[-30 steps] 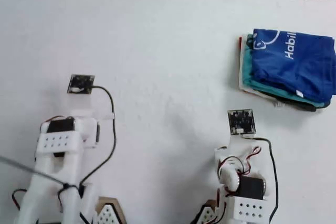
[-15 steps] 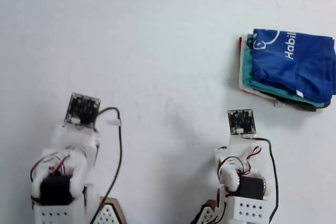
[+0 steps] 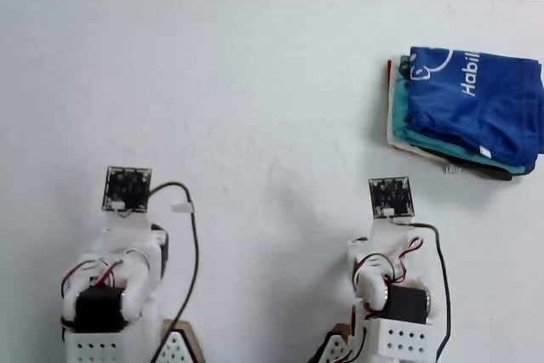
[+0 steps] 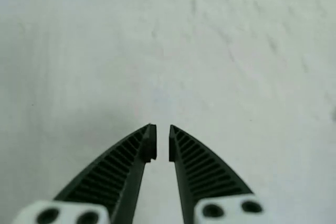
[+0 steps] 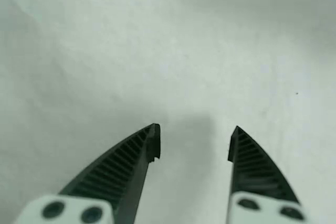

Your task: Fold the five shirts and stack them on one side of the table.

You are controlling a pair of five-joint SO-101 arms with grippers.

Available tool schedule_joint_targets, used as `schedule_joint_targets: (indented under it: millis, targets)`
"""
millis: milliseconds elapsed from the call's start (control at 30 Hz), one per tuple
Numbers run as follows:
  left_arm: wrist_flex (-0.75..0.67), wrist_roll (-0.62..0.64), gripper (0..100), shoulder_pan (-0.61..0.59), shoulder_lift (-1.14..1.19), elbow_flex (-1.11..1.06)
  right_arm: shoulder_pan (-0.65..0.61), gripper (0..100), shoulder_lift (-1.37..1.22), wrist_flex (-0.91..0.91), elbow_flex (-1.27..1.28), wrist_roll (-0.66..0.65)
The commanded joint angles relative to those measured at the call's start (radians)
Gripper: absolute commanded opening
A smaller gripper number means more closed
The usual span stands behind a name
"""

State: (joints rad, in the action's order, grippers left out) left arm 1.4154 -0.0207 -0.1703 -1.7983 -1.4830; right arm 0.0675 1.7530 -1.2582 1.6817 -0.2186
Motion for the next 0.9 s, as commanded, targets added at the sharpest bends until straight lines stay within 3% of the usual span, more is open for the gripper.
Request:
schedule_joint_targets:
  millis: [0, 233, 400, 533, 767, 867]
  targets:
    - [-0.02, 0.017, 7, -0.011, -0.023, 0.002, 0.005, 21.5, -0.01, 0.018, 0.009, 0.009]
    - [-0.054, 0.014, 7, -0.006, -0.023, -0.024, 0.007, 20.0, -0.01, 0.018, 0.009, 0.02]
    - [-0.259, 0.012, 7, -0.014, -0.015, -0.219, 0.007, 14.5, -0.01, 0.018, 0.009, 0.198]
    - [-0.14, 0.012, 7, -0.006, -0.014, -0.211, 0.007, 14.1, -0.01, 0.019, 0.011, 0.221]
    - [-0.14, 0.017, 7, -0.014, -0.011, -0.211, 0.007, 14.1, -0.01, 0.019, 0.011, 0.218]
    - [-0.14, 0.014, 7, -0.014, -0.011, -0.211, -0.018, 14.1, -0.01, 0.019, 0.011, 0.106]
